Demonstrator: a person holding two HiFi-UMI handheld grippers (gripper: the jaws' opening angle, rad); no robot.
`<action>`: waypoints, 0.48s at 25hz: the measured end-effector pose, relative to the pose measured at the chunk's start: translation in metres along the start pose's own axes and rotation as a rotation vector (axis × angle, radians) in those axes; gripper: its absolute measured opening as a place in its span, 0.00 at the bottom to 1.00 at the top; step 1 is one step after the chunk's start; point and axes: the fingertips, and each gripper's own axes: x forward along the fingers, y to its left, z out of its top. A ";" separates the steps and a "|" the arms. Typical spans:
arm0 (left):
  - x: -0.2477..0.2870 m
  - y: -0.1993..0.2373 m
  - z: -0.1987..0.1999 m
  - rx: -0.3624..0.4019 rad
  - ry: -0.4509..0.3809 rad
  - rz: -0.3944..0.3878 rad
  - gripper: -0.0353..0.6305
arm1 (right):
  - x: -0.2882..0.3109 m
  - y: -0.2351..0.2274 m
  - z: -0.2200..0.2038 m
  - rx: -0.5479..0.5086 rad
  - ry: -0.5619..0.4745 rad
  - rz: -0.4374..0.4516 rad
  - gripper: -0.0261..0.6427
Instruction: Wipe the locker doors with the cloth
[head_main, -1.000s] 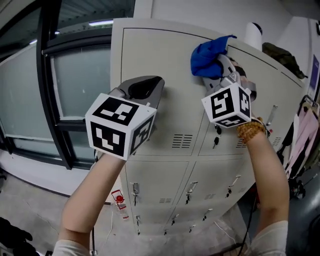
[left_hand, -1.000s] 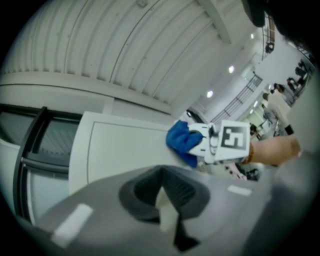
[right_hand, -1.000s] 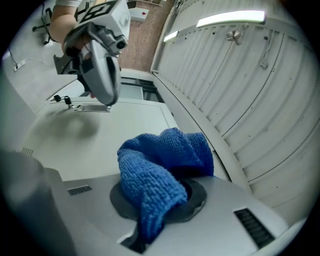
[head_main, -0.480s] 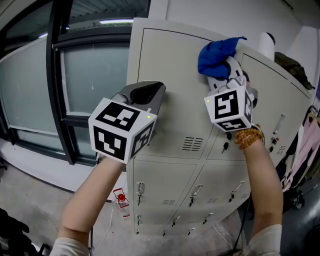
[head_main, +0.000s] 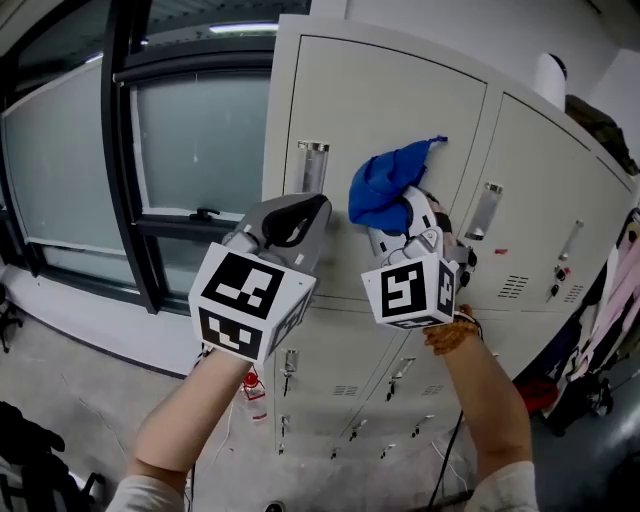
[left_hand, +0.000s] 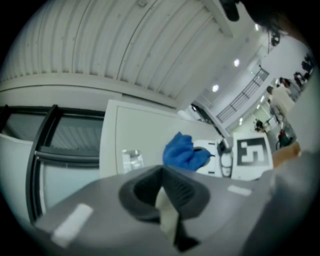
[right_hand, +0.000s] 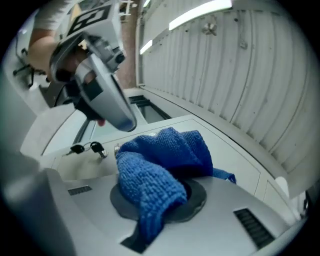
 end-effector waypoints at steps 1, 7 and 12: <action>-0.002 -0.001 -0.003 -0.011 0.004 -0.001 0.06 | -0.003 -0.002 0.001 0.072 -0.010 0.006 0.10; -0.032 -0.022 -0.030 -0.022 0.006 0.002 0.06 | -0.073 0.009 0.019 0.539 -0.143 0.062 0.09; -0.084 -0.064 -0.073 -0.078 0.025 -0.022 0.06 | -0.158 0.059 0.025 0.776 -0.162 0.088 0.09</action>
